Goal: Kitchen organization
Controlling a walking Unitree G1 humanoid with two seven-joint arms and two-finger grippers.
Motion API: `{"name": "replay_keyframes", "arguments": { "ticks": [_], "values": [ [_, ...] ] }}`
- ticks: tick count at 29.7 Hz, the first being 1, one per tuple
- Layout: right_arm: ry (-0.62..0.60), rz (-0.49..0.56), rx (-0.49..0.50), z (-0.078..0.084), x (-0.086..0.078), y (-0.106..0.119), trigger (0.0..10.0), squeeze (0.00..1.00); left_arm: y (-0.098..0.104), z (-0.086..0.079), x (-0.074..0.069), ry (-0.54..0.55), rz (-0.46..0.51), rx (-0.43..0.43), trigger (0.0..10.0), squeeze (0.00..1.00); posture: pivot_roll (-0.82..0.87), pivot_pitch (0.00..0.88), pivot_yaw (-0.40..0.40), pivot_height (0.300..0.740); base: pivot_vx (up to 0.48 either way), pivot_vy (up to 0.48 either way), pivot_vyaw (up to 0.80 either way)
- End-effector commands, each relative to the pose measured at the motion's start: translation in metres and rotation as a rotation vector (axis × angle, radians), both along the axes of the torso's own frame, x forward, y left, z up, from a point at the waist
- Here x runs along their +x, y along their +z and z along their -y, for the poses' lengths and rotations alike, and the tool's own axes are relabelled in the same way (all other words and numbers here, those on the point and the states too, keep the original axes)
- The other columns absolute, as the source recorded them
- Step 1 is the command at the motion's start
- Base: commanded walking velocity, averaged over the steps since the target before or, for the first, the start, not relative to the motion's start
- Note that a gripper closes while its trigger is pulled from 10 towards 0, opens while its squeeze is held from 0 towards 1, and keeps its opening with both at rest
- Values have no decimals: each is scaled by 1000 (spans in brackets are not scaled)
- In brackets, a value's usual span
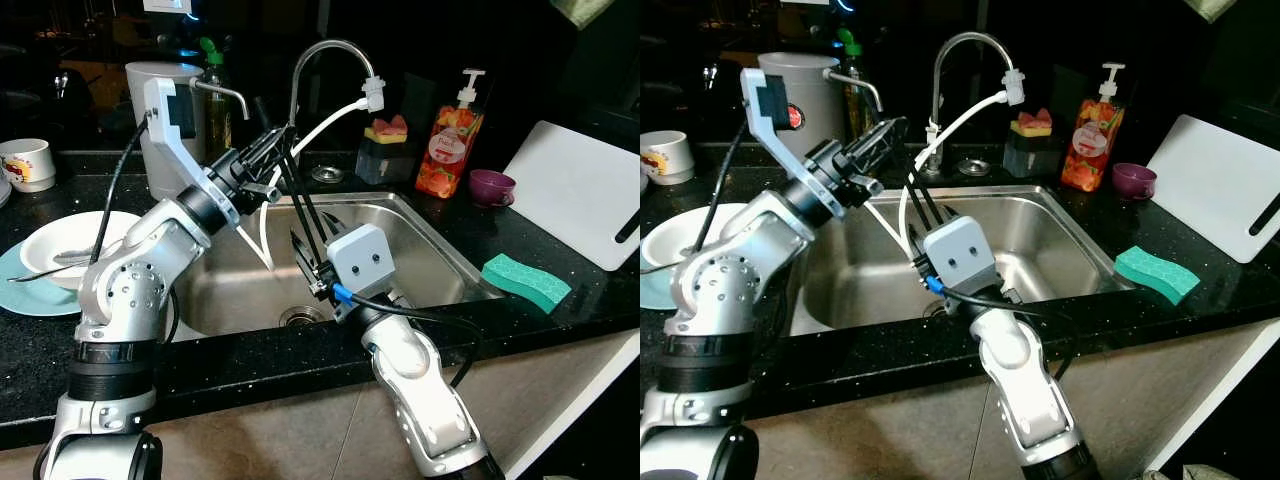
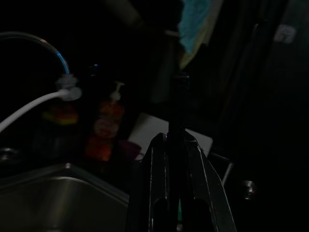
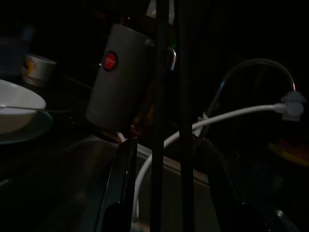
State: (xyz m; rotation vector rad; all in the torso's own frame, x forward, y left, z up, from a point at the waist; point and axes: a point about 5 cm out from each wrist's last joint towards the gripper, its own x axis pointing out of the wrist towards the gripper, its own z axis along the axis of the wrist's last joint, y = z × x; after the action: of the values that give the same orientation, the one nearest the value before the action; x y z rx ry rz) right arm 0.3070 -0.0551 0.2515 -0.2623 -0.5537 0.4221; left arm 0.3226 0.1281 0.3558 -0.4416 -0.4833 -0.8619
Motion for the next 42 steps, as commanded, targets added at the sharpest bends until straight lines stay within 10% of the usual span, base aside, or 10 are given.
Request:
{"name": "replay_keyframes", "arguments": {
  "ticks": [1,9,10,30,31,36,37,42],
  "values": [
    [-43,15,-2,3,3,1,10000,0,-1,6,-6,-55,14,15,10000,0,104,78,-95,740,0,0,0],
    [-79,27,35,7,5,3,10000,0,-3,8,-12,-71,17,32,10000,0,105,78,-96,740,0,0,0],
    [-74,30,48,7,5,5,0,0,-5,9,-12,-62,12,38,10000,0,105,78,-96,740,0,0,0],
    [-44,-11,54,2,6,-6,0,0,-44,14,10,258,-52,254,10000,0,109,78,-96,740,0,0,0],
    [-39,-19,54,0,6,-8,0,0,-47,13,11,272,-63,250,10000,1000,115,80,-102,740,0,0,0],
    [-21,-69,60,-4,12,-14,196,0,-56,7,12,327,-103,249,10000,1000,128,88,-112,740,0,0,0],
    [-18,-88,61,-6,18,-15,10000,0,-59,0,11,386,-125,238,10000,0,141,97,-119,740,0,0,0],
    [-21,-95,64,-7,24,-14,10000,0,-61,-7,9,416,-146,210,10000,0,149,101,-122,740,0,0,0]
  ]
}}
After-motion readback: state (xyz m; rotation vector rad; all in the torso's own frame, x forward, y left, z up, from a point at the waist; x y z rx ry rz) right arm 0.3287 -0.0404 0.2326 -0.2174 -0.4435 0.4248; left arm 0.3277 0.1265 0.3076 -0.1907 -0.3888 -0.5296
